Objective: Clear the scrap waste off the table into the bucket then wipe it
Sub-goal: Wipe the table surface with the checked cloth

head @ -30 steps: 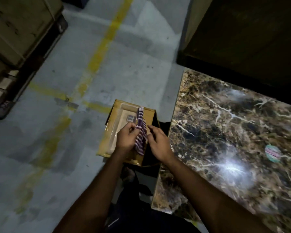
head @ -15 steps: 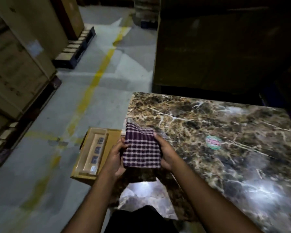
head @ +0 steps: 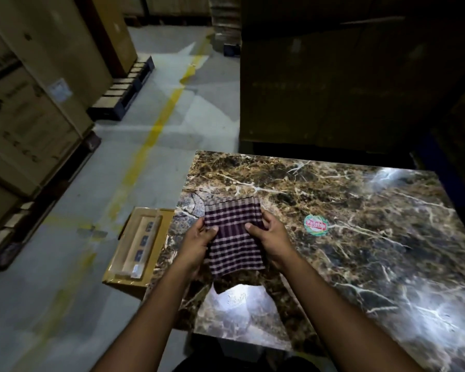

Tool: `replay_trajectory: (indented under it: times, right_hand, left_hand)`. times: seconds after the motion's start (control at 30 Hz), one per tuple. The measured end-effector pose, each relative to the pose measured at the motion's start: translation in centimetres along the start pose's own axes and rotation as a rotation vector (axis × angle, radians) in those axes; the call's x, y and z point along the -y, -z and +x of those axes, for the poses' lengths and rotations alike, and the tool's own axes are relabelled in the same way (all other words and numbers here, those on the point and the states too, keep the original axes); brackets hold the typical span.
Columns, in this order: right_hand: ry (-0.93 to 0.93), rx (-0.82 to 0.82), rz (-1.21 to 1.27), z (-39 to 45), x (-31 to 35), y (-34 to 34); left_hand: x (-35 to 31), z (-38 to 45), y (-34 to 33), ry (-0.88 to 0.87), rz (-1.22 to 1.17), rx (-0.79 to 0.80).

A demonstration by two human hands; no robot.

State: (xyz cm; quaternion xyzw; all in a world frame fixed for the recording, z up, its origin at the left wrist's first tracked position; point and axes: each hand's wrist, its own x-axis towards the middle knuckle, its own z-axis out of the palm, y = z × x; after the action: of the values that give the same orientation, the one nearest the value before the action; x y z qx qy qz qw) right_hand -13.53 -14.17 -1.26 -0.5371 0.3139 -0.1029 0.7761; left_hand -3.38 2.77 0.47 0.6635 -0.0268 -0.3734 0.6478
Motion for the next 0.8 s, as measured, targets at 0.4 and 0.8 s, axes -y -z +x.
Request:
replay_trajectory:
  times: [0.4,0.8]
  right_hand:
    - [-0.117,-0.137,0.167,4.1,-0.1,-4.2]
    - [0.077,-0.324,-0.519,15.5,3.4,-5.3]
  left_hand:
    - [-2.2,5.7,5.5,0.038,0.119,0.086]
    - [-6.5,17.9,6.1,0.095,0.241,0.121]
